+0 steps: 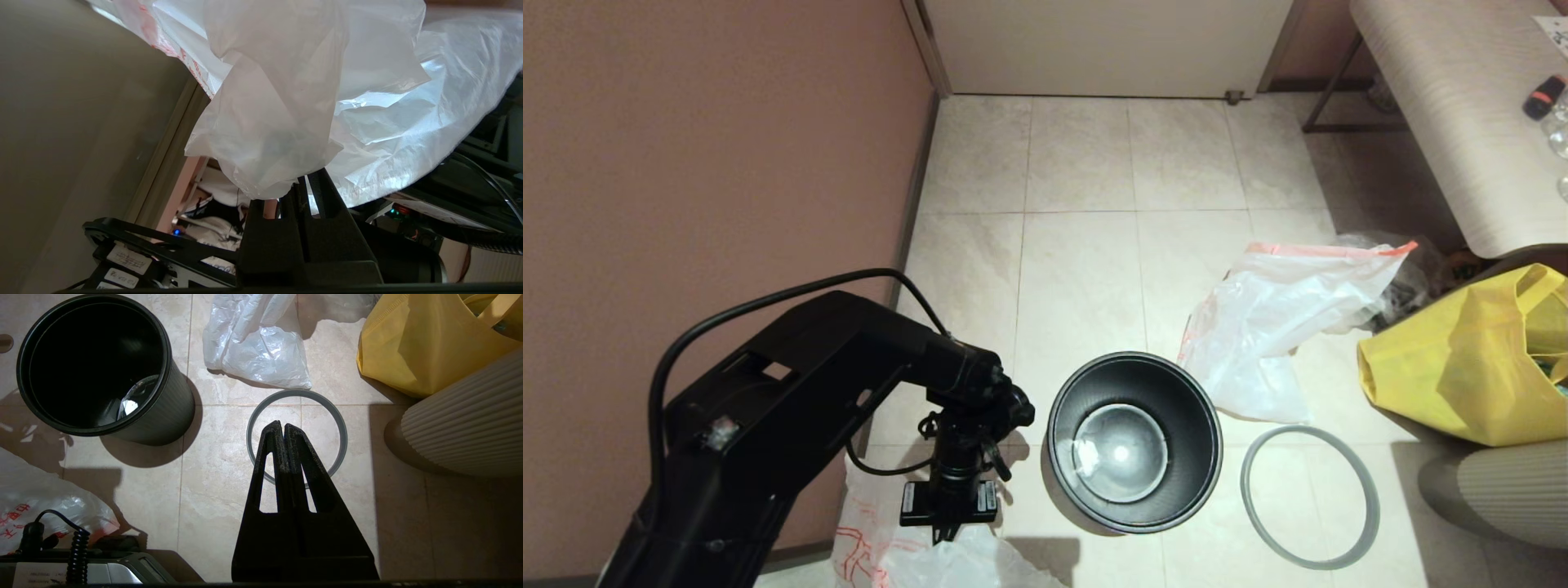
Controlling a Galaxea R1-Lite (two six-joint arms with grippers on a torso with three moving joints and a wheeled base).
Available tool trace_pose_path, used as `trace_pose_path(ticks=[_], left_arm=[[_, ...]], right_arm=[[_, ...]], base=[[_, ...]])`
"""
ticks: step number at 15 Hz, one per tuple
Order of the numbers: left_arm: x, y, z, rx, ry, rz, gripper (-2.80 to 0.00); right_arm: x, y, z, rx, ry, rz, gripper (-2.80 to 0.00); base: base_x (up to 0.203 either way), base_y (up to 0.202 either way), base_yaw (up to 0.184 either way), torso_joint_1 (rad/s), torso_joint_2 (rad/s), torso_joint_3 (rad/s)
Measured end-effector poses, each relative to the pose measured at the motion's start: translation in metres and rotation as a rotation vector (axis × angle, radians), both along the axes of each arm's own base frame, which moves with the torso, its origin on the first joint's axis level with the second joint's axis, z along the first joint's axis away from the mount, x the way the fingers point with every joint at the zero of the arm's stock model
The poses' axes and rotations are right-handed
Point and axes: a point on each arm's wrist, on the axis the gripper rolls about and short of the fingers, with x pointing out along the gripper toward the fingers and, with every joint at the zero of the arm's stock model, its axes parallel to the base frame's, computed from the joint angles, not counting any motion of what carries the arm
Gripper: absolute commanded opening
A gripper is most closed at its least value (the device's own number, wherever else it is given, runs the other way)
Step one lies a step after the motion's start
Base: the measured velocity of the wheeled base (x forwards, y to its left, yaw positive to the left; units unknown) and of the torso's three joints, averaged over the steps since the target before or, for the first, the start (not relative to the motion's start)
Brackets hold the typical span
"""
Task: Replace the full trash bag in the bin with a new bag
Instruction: Pick up a new trash bag
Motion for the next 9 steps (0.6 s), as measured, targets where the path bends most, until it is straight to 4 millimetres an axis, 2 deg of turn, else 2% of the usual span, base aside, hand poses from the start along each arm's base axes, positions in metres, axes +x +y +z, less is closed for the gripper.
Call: trace_pose_path(ticks=[5,9], left_arm=[[-0.005,-0.003,0.035,-0.034,-0.089,-0.001,-2.8],[-0.004,-0.021,0.082,-0.104,-0.203,-0.039,-2.8]], right_arm=[[0.0,0.0,0.0,0.0,0.0,0.0,-2.8],[0.0,0.0,0.0,0.0,0.0,-0.001,-2.8]], base=[[0.0,0.0,0.0,0.0,0.0,0.0],[0.0,0.0,0.0,0.0,0.0,0.0]])
